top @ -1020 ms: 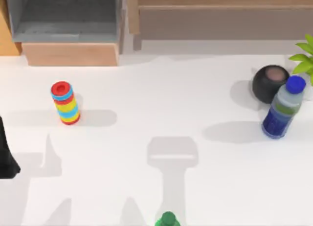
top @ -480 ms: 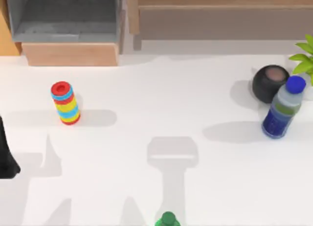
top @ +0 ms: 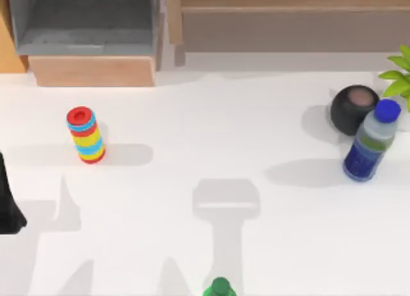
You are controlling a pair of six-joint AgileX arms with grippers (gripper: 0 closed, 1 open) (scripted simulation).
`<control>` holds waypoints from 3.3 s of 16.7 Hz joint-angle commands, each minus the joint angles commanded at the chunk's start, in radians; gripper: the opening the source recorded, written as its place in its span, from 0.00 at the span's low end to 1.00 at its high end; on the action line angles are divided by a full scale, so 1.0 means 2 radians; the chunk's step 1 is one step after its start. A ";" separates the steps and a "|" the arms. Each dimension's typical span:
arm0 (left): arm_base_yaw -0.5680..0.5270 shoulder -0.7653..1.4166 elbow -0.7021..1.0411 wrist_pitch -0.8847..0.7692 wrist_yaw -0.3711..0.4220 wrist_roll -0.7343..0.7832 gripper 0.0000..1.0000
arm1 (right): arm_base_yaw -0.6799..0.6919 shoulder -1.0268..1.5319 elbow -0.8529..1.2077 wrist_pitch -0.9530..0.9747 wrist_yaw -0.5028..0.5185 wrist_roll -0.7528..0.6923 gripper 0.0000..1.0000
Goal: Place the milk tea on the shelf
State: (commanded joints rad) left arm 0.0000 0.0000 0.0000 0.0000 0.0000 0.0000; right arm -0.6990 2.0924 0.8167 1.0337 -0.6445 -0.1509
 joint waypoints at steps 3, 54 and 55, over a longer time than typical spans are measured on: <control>0.000 0.000 0.000 0.000 0.000 0.000 1.00 | 0.000 0.000 0.000 0.000 0.000 0.000 0.00; 0.000 0.000 0.000 0.000 0.000 0.000 1.00 | 0.586 -0.060 0.416 -0.469 0.573 0.133 0.00; 0.000 0.000 0.000 0.000 0.000 0.000 1.00 | 0.586 -0.060 0.416 -0.469 0.573 0.133 0.00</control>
State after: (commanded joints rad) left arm 0.0000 0.0000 0.0000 0.0000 0.0000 0.0000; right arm 0.4740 1.9720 1.6481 0.0964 0.5014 0.1144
